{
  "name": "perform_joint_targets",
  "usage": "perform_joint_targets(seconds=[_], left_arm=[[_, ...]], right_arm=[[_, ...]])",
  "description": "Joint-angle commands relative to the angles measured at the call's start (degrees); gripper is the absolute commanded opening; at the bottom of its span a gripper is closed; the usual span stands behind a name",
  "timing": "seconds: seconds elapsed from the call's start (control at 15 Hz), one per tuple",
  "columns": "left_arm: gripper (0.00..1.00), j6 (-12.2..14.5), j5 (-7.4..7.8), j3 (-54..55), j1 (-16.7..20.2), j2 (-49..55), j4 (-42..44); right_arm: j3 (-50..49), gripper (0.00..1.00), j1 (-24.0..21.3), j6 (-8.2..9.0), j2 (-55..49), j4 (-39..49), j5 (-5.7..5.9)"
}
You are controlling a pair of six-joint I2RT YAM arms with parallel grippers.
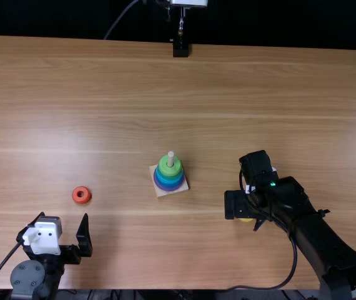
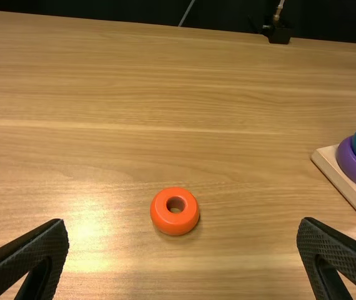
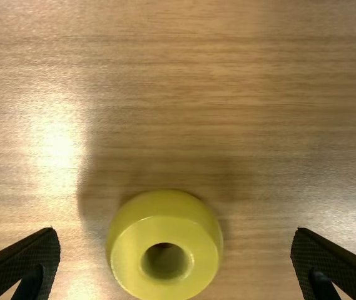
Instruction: Build the Hanoi tower: stack the rings onto the peg from bottom to top in this color order: purple, dark blue, light blue, dark green, light green, yellow, orange.
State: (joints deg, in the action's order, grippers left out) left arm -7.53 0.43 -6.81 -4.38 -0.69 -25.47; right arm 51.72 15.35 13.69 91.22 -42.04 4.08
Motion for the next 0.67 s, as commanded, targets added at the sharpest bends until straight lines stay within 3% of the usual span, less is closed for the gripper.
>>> perform_joint_targets(seconds=[0.0,0.53,0.6], left_arm=[[1.0,0.5,0.42,6.8,0.8,0.7,-4.4],[1.0,0.5,0.42,6.8,0.8,0.7,-4.4],[1.0,0.5,0.42,6.8,0.8,0.7,-4.4]], right_arm=[[-0.7,1.0,0.0,1.18,0.9,0.0,2.15],[-1.0,1.0,0.2,1.18,3.7,-1.5,2.15],[-0.9,0.95,0.2,1.18,3.6,-1.4,2.15]])
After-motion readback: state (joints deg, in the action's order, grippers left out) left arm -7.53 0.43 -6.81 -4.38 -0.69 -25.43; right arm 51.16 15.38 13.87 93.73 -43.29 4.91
